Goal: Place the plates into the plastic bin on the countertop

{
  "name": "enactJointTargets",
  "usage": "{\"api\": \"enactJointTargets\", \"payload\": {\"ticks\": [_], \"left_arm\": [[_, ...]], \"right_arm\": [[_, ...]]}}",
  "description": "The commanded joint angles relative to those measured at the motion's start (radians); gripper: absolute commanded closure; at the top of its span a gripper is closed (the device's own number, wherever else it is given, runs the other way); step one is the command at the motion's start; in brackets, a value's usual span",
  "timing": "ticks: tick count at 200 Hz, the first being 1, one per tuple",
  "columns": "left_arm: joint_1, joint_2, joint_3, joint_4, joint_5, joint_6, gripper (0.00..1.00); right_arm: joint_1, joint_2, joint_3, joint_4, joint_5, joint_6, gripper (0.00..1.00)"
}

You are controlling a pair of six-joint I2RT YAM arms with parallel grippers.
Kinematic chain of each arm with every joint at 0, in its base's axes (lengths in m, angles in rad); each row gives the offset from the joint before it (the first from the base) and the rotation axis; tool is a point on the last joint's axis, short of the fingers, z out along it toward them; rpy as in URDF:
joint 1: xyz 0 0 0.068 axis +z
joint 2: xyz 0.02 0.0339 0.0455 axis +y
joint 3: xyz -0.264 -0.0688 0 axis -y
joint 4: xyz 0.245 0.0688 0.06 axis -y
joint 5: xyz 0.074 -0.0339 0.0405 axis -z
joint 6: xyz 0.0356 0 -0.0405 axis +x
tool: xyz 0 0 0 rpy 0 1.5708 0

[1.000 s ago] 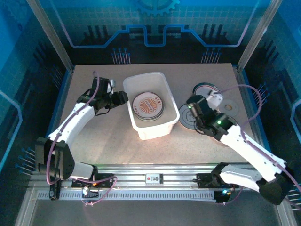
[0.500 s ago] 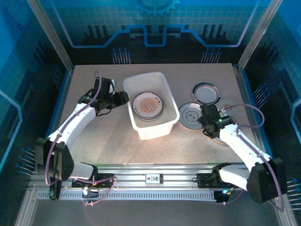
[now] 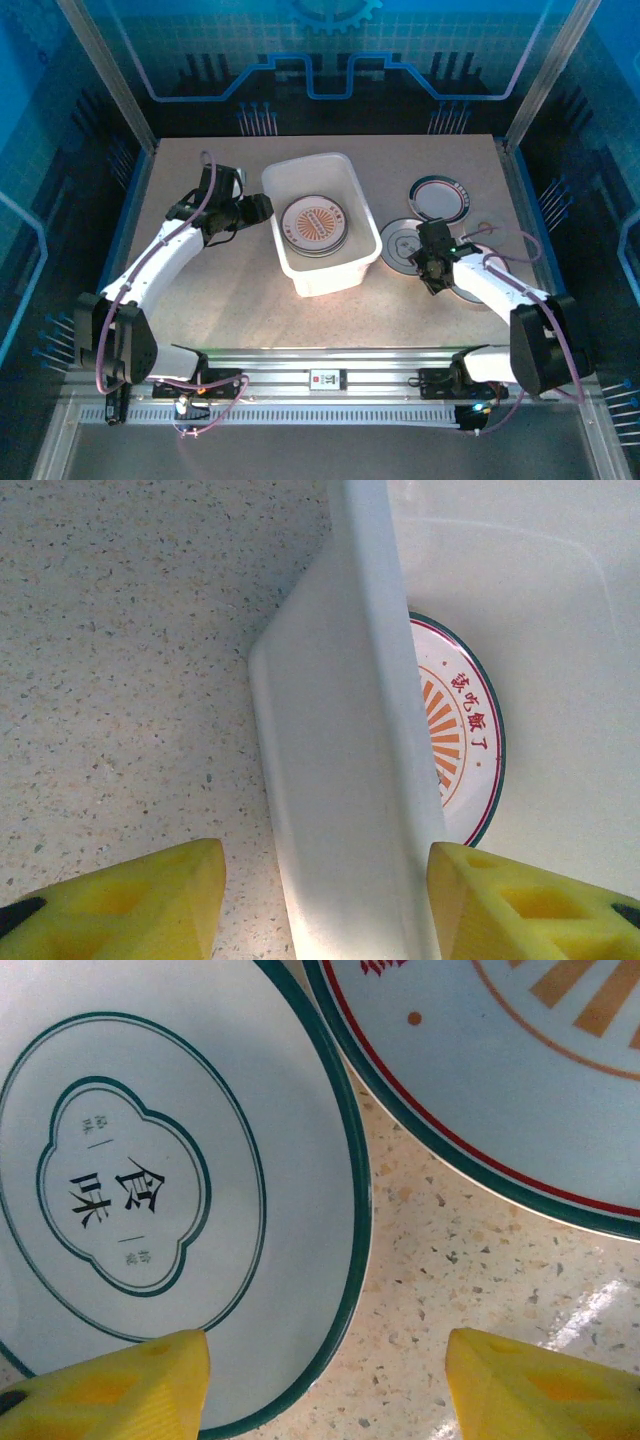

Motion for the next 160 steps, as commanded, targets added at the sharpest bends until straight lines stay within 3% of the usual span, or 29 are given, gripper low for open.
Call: {"api": "enactJointTargets", "payload": {"ticks": [1,64,160], "left_arm": [[0.005,0.002,0.0,-0.003,-0.01,0.013,0.43],[0.016,0.022,0.01,-0.003,0.006,0.019,0.43],[0.017,0.037,0.023,-0.005,0.016,0.015,0.43]], "right_arm": [[-0.012,0.03,0.013,0.033,-0.002,0.031,0.37],[-0.009,0.112,0.016,0.091,0.008,0.052,0.44],[0.009,0.155,0.013,0.118,0.059,0.051,0.63]]}}
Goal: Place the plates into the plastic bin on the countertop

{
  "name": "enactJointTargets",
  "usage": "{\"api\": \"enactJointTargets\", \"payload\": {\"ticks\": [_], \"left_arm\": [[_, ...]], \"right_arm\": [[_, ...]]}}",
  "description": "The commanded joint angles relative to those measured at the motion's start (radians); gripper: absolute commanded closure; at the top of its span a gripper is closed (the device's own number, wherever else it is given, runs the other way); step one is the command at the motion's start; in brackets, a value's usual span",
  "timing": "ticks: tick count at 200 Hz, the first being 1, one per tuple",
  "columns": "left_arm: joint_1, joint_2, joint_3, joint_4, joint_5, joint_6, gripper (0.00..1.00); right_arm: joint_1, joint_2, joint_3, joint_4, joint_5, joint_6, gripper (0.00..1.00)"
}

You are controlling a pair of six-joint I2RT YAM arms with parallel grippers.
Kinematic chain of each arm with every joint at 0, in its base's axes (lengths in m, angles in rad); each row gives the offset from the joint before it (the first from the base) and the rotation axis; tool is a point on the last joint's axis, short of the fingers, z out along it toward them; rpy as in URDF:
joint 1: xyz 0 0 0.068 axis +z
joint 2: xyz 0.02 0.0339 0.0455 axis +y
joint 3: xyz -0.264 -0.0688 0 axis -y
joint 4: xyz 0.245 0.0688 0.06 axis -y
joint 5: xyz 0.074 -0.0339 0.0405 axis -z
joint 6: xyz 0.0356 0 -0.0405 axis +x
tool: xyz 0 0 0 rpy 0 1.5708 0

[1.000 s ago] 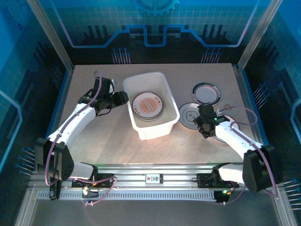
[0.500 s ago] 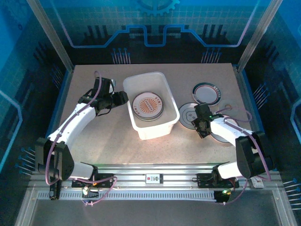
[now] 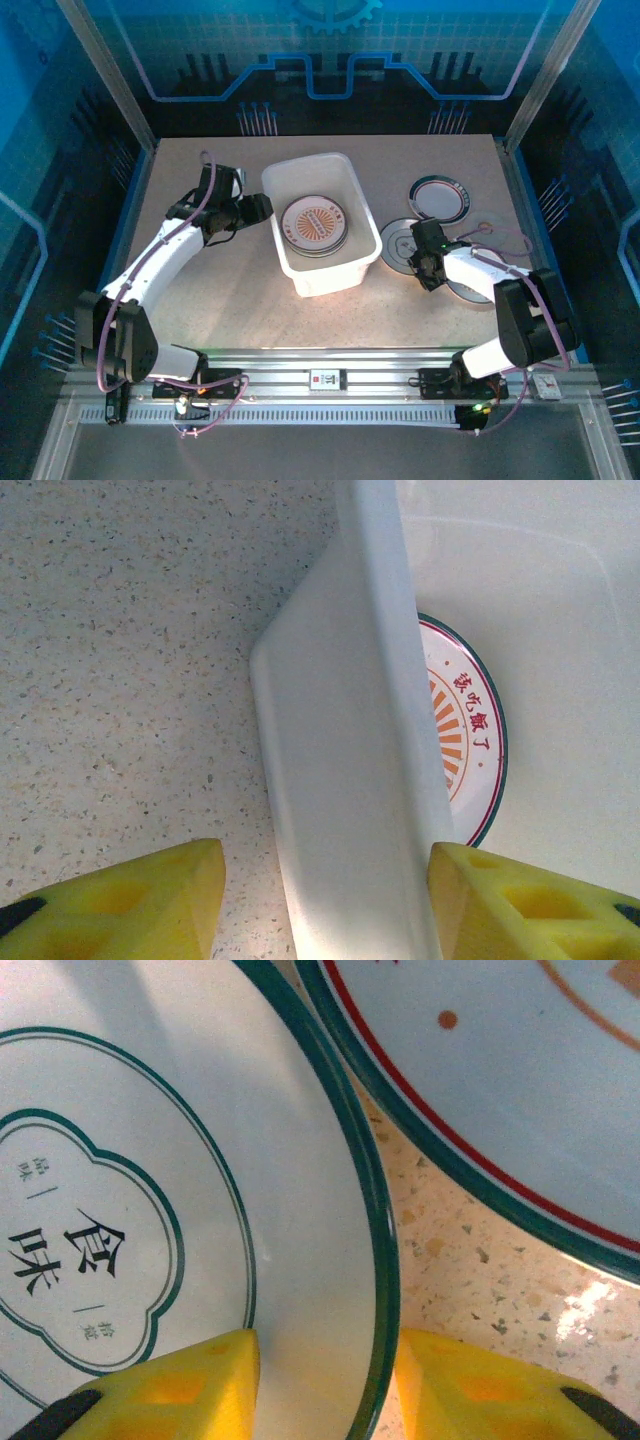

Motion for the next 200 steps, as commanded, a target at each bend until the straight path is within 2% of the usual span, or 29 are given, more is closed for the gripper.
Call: {"api": "enactJointTargets", "payload": {"ticks": [1,42,86,200], "left_arm": [[0.007,0.028,0.021,-0.005,0.007,0.012,0.43],[0.007,0.022,0.02,-0.008,0.009,0.01,0.43],[0.007,0.011,0.013,-0.007,0.009,0.008,0.43],[0.005,-0.022,-0.005,0.011,0.027,-0.002,0.43]], "right_arm": [[0.008,0.017,0.006,0.017,0.029,0.013,0.63],[0.021,0.012,-0.005,0.021,0.033,0.023,0.75],[0.046,-0.04,-0.038,0.015,0.053,0.054,0.81],[0.075,-0.354,-0.097,-0.079,0.153,0.11,0.98]]}}
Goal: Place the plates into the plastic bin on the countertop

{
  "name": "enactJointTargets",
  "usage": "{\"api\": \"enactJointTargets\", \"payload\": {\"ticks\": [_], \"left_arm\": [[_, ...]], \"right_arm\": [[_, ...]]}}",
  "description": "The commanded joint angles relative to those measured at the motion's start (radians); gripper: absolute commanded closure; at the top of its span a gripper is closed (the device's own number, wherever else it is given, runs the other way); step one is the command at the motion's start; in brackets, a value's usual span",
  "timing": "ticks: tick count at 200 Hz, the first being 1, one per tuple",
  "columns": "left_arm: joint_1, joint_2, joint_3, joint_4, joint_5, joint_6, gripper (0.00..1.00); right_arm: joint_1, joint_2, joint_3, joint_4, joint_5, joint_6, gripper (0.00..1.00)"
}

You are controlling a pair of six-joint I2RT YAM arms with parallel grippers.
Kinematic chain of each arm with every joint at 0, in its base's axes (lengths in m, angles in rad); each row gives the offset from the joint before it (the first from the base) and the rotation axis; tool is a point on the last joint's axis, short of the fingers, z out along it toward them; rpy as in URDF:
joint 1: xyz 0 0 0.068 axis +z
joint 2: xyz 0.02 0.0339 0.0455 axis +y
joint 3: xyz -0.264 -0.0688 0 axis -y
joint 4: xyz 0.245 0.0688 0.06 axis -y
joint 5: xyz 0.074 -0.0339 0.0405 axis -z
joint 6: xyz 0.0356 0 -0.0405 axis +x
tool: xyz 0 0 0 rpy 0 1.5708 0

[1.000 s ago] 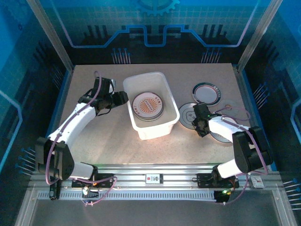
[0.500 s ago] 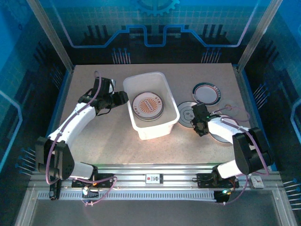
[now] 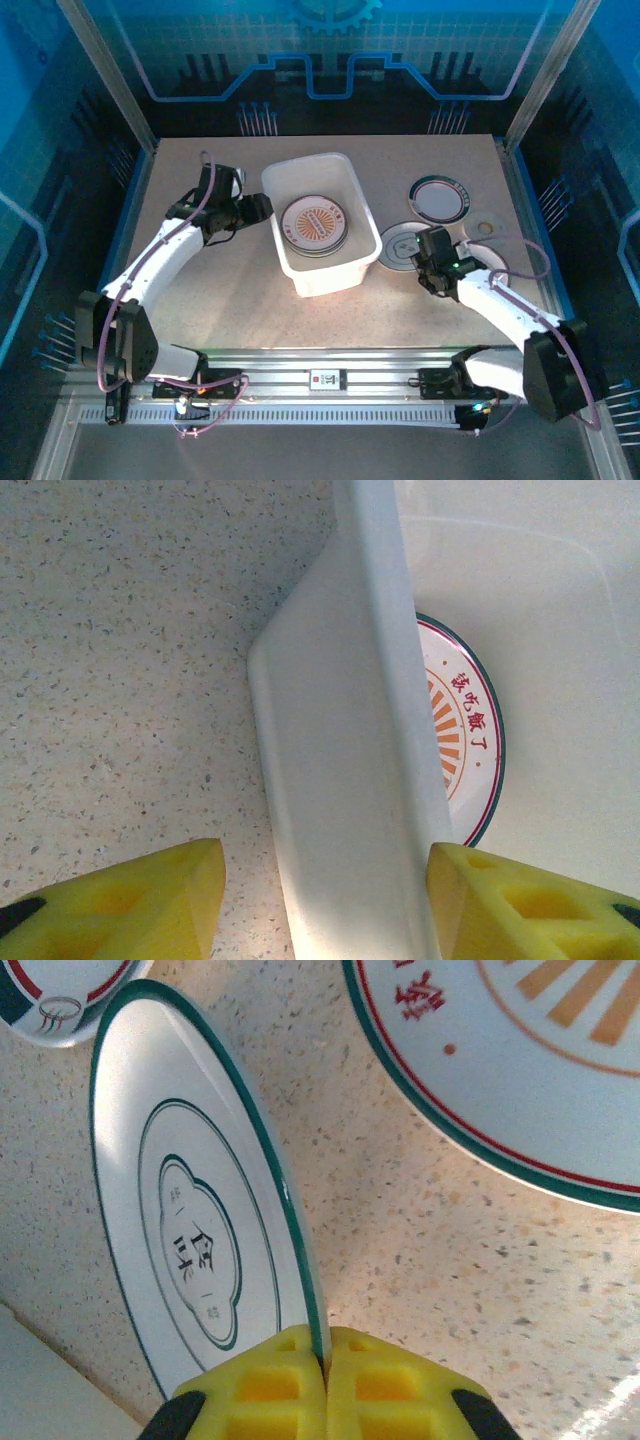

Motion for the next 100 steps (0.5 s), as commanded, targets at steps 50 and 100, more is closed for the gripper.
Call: {"api": "enactJointTargets", "payload": {"ticks": [50,100], "left_arm": [[0.005,-0.036,-0.015,0.02,0.024,0.0,0.43],[0.005,-0.035,-0.009,0.026,0.03,0.005,0.43]], "right_arm": [[0.005,-0.155,0.032,-0.096,0.099,-0.01,1.0],[0.003,-0.252,0.111,-0.164,0.17,-0.043,1.0]]}}
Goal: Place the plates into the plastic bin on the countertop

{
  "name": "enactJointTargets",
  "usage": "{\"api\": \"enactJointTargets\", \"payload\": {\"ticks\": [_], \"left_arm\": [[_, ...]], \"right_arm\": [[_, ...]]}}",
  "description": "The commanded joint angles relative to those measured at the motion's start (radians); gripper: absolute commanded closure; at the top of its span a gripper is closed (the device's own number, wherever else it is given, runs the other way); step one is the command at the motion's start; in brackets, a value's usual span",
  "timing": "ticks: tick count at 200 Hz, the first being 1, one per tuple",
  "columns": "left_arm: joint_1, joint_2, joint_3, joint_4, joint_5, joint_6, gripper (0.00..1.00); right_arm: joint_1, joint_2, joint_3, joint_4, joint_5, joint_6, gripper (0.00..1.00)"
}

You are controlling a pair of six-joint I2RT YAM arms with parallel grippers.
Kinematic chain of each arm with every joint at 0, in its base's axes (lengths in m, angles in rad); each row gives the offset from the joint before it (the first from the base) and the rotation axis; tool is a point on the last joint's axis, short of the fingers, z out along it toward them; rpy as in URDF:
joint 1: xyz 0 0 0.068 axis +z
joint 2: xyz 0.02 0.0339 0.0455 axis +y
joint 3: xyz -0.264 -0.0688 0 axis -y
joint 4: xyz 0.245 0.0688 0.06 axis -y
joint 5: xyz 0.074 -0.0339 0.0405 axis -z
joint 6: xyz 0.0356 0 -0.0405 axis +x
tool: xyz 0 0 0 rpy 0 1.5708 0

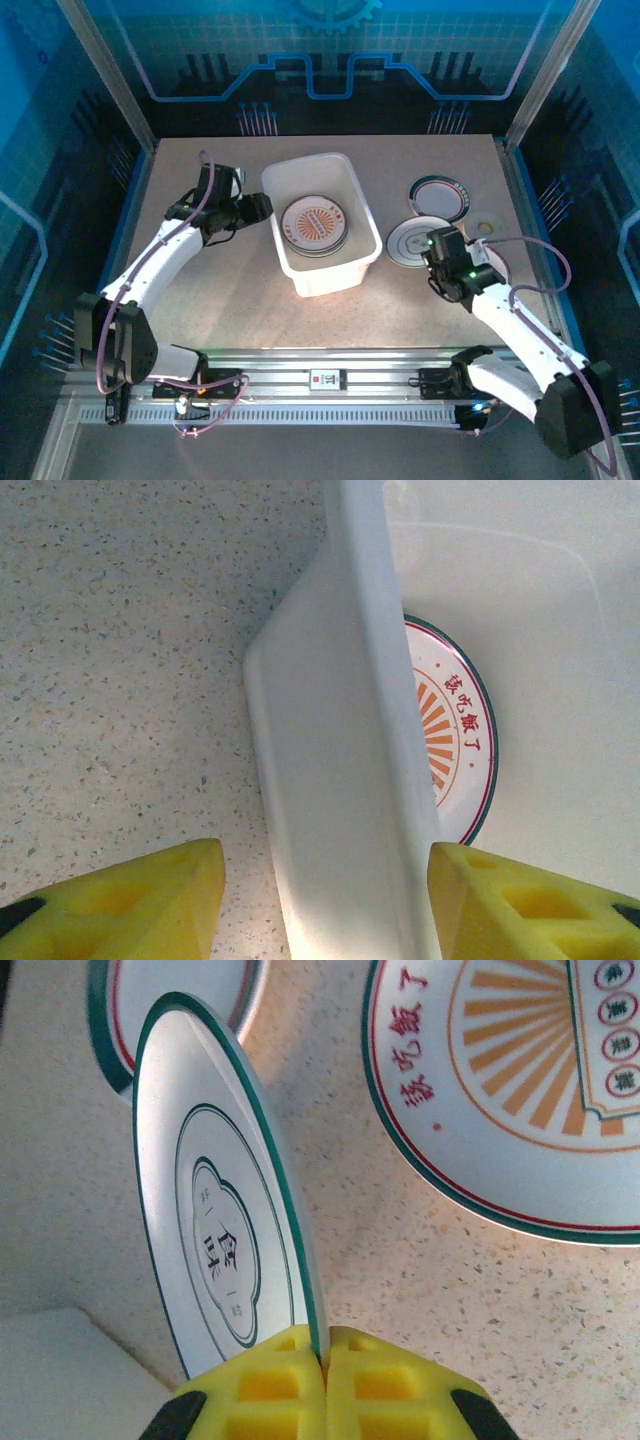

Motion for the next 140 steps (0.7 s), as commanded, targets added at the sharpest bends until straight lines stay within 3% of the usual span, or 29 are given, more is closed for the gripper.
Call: {"api": "enactJointTargets", "payload": {"ticks": [1,35,71,140], "left_arm": [[0.005,-0.026,-0.007,0.02,0.026,0.008,0.43],[0.005,-0.024,-0.001,0.025,0.036,0.019,0.43],[0.006,-0.023,0.0,0.036,0.054,0.025,0.43],[0.006,-0.017,0.003,0.041,0.073,0.031,0.43]], "right_arm": [[0.003,-0.06,0.074,-0.035,0.091,-0.024,1.0],[-0.006,-0.094,0.146,-0.016,0.138,-0.099,1.0],[-0.001,-0.053,0.27,0.054,0.105,-0.181,1.0],[0.165,0.137,0.461,0.2,0.086,-0.276,1.0]]}}
